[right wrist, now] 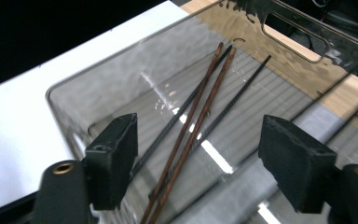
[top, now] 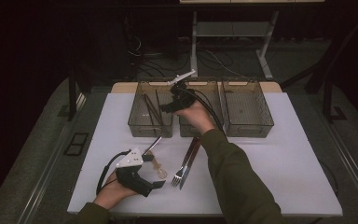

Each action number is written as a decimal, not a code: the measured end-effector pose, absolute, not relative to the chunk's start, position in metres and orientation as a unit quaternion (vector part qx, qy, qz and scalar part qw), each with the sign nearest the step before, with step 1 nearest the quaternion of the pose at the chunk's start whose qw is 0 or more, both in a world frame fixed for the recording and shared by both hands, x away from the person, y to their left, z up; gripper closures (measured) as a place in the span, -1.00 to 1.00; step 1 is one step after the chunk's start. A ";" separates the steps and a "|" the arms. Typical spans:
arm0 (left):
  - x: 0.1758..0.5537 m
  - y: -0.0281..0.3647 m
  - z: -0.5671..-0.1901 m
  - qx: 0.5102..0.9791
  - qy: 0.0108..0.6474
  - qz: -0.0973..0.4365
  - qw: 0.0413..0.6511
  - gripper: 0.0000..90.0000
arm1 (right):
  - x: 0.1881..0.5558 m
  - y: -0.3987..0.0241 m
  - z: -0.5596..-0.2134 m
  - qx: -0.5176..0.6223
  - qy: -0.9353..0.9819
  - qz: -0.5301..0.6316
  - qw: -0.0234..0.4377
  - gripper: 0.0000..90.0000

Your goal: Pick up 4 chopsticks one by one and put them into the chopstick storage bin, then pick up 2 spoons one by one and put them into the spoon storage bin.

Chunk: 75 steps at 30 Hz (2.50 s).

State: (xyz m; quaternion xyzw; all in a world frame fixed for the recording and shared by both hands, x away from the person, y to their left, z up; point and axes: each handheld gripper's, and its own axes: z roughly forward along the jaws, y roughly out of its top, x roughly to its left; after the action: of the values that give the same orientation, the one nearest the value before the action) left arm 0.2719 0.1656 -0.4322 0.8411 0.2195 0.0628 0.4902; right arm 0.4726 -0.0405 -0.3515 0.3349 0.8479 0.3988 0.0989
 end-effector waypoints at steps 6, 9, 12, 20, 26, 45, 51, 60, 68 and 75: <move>0.271 0.164 -0.433 0.839 0.225 0.066 0.492 -1.00 | 0.453 -0.066 -0.353 0.328 0.845 0.411 0.103 -0.49; 0.271 0.164 -0.433 0.840 0.226 0.066 0.490 -1.00 | 0.444 -0.080 -0.353 0.327 0.843 0.413 0.109 -0.55; 0.271 0.164 -0.433 0.841 0.226 0.066 0.486 -1.00 | 0.434 -0.095 -0.354 0.327 0.837 0.423 0.120 -0.57; 0.272 0.163 -0.434 0.844 0.229 0.066 0.480 -1.00 | 0.407 -0.134 -0.358 0.330 0.829 0.436 0.115 -0.60; 0.272 0.164 -0.435 0.844 0.231 0.067 0.479 -1.00 | 0.386 -0.158 -0.362 0.327 0.820 0.455 0.117 -0.60; 0.273 0.166 -0.436 0.843 0.240 0.070 0.477 -1.00 | 0.322 -0.223 -0.409 0.348 0.814 0.439 0.149 -0.60; 0.273 0.166 -0.436 0.840 0.245 0.070 0.479 -1.00 | 0.304 -0.248 -0.420 0.360 0.805 0.449 0.148 -0.70; 0.277 0.166 -0.433 0.841 0.244 0.072 0.478 -1.00 | 0.278 -0.270 -0.434 0.370 0.794 0.460 0.145 -0.70; 0.286 0.170 -0.426 0.836 0.254 0.085 0.480 -1.00 | 0.262 -0.284 -0.441 0.378 0.790 0.463 0.139 -0.70; 0.299 0.171 -0.416 0.835 0.262 0.101 0.473 -1.00 | 0.253 -0.293 -0.448 0.387 0.787 0.460 0.140 -0.70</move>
State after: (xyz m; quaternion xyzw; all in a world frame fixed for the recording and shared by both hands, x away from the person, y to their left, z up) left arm 0.2992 0.1707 -0.4158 0.8352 0.2617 0.1013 0.4730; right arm 0.2531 -0.2926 -0.4478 0.3874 0.7869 0.4595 0.1397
